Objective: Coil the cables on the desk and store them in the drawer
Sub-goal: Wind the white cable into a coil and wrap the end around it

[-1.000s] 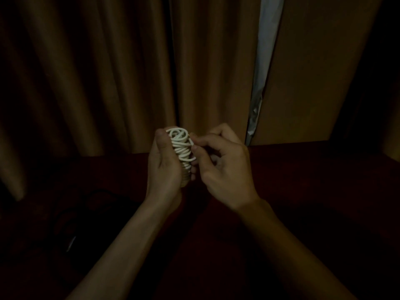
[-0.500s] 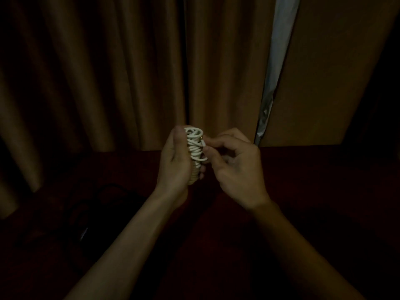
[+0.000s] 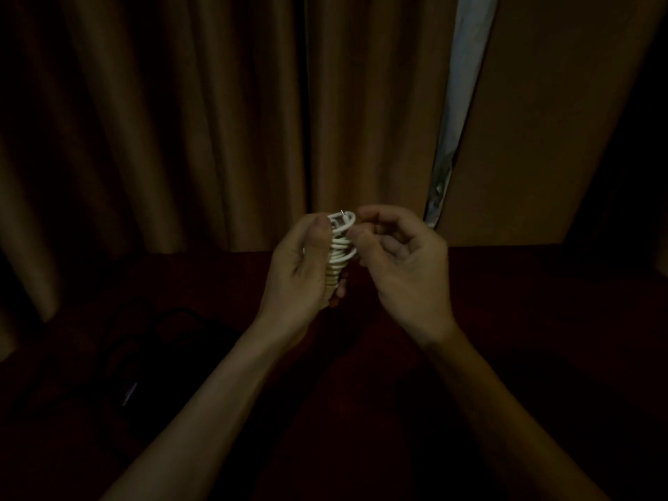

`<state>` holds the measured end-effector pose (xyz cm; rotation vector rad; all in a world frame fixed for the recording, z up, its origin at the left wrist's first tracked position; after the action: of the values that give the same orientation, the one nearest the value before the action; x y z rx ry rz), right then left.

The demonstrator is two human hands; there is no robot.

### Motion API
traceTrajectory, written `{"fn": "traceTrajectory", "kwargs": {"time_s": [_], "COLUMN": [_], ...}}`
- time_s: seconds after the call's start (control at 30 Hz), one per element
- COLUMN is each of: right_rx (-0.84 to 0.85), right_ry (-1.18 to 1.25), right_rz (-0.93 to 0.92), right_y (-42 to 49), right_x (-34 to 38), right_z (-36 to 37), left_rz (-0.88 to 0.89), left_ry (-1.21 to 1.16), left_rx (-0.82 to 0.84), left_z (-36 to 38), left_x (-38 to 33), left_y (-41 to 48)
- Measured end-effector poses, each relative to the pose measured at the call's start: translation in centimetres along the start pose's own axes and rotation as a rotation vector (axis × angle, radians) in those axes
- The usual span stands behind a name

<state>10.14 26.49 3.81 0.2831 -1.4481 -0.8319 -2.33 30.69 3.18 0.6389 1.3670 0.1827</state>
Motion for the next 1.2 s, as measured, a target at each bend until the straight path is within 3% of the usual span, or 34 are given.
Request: {"fn": "traceTrajectory", "kwargs": {"time_s": [0.1, 0.3, 0.43, 0.57, 0.7, 1.03, 1.2], "right_rx": [0.121, 0.107, 0.266, 0.166, 0.176, -0.004, -0.014], "right_ry": [0.077, 0.085, 0.155, 0.077, 0.006, -0.179, -0.239], "right_rz": [0.045, 0.058, 0.109, 0.097, 0.065, -0.109, -0.029], "right_y": [-0.1, 0.3, 0.4, 0.4, 0.5, -1.2, -1.0], "right_x": [0.1, -0.5, -0.4, -0.6, -0.8, -2.4, -2.8], "right_z": [0.2, -0.6, -1.1, -0.8, -0.6, 1.3, 1.1], "left_rz": [-0.01, -0.017, 0.033, 0.05, 0.031, 0.015, -0.03], "left_ry": [-0.01, 0.047, 0.112, 0.127, 0.109, 0.154, 0.131], "left_rx": [-0.032, 0.046, 0.006, 0.044, 0.07, -0.026, -0.001], "left_z": [-0.4, -0.3, -0.9, -0.6, -0.5, -0.9, -0.9], "left_x": [0.0, 0.4, 0.1, 0.2, 0.5, 1.5, 1.8], "left_y": [0.1, 0.1, 0.1, -0.1, -0.1, 0.1, 0.3]}}
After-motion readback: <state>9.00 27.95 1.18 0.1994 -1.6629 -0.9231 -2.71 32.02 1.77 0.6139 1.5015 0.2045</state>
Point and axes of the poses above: each hand's wrist, its own y-axis towards the middle knuckle, its own z-axis out of the palm, x = y × z, the point moved 4 cm from there along y, towards the middle knuckle, and after that the axes turned 1 degree about -x, right-handed, at the moved point
